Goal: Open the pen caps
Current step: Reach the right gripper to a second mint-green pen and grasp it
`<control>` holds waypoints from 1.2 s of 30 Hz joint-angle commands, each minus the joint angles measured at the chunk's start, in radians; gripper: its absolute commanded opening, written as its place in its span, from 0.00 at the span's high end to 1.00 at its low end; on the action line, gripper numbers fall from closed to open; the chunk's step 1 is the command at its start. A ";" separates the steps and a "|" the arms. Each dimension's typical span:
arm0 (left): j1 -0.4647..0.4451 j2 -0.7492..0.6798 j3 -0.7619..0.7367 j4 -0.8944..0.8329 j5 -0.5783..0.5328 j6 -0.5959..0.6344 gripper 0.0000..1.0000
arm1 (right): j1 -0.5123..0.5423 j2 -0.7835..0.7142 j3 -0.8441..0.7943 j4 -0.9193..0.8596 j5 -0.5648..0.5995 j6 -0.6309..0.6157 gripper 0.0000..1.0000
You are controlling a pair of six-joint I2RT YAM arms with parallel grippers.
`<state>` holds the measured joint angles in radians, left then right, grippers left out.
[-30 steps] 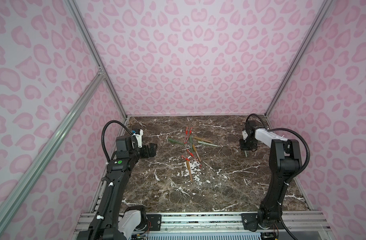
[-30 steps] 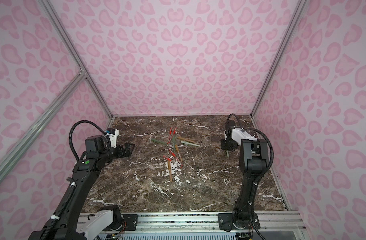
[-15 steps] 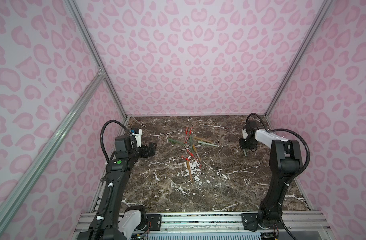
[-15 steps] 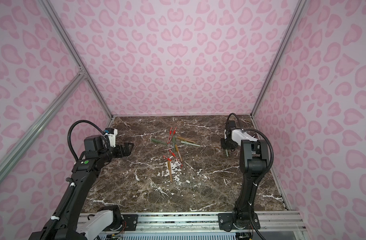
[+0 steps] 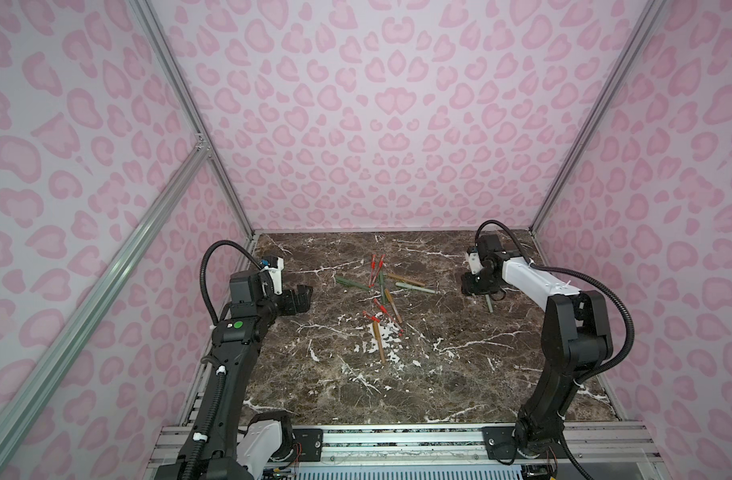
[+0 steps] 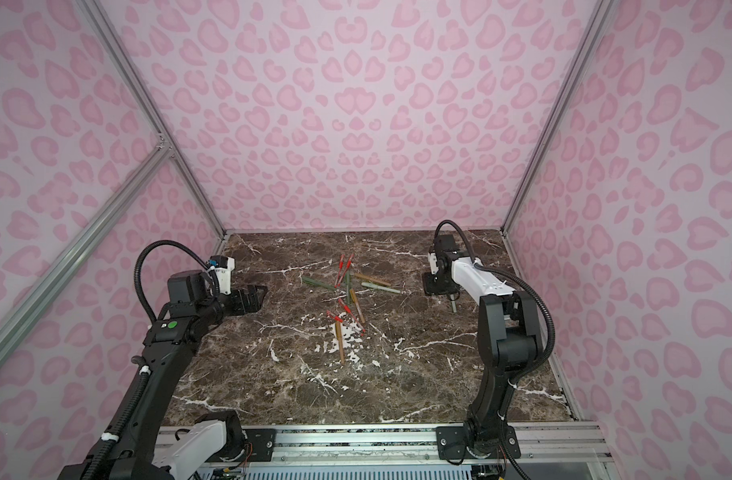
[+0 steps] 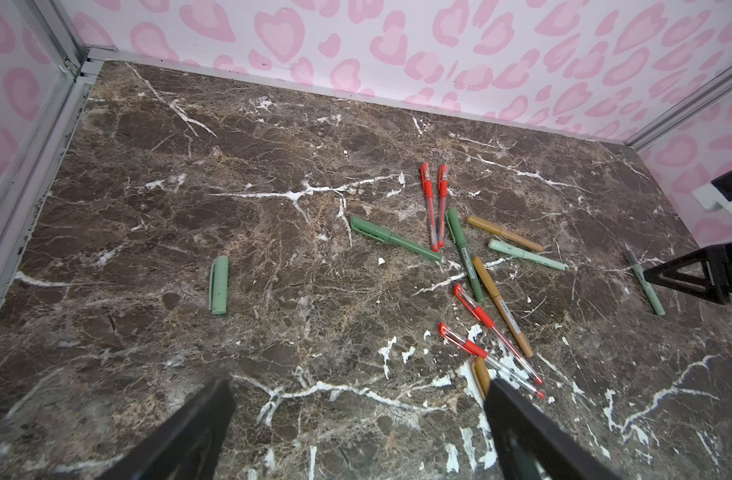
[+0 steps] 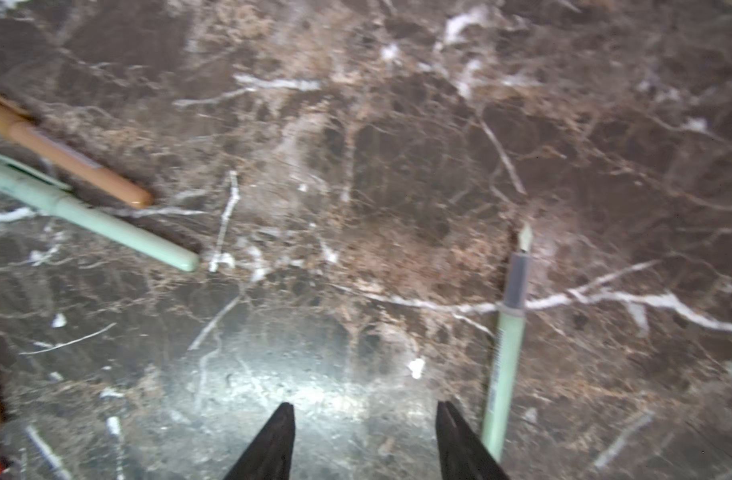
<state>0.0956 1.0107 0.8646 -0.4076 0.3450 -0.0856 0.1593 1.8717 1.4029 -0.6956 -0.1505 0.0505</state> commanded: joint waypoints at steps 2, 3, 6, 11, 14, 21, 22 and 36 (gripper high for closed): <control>0.001 0.002 0.008 0.023 -0.003 0.003 0.02 | 0.079 0.075 0.100 -0.027 -0.046 0.020 0.26; 0.001 0.000 0.009 0.024 -0.003 0.001 0.02 | 0.098 0.094 0.127 -0.025 -0.051 0.019 0.26; 0.001 -0.013 -0.004 0.032 0.021 0.004 0.02 | 0.140 0.176 0.219 -0.036 -0.086 0.017 0.26; 0.001 -0.010 0.010 0.024 -0.004 0.007 0.02 | 0.173 0.303 0.360 -0.075 -0.118 0.013 0.26; 0.001 -0.018 -0.001 0.028 0.015 0.012 0.02 | 0.175 0.365 0.426 -0.097 -0.134 0.011 0.27; 0.003 -0.016 0.002 0.026 0.008 0.017 0.02 | 0.186 0.414 0.469 -0.120 -0.172 -0.003 0.32; 0.005 -0.011 0.005 0.022 0.005 0.017 0.02 | 0.188 0.414 0.466 -0.126 -0.177 -0.001 0.33; 0.006 -0.003 0.005 0.028 0.015 0.008 0.02 | 0.247 0.355 0.289 -0.088 -0.156 -0.007 0.42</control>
<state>0.1001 1.0084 0.8665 -0.3958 0.3443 -0.0788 0.3920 2.2227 1.7245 -0.7532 -0.3279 0.0345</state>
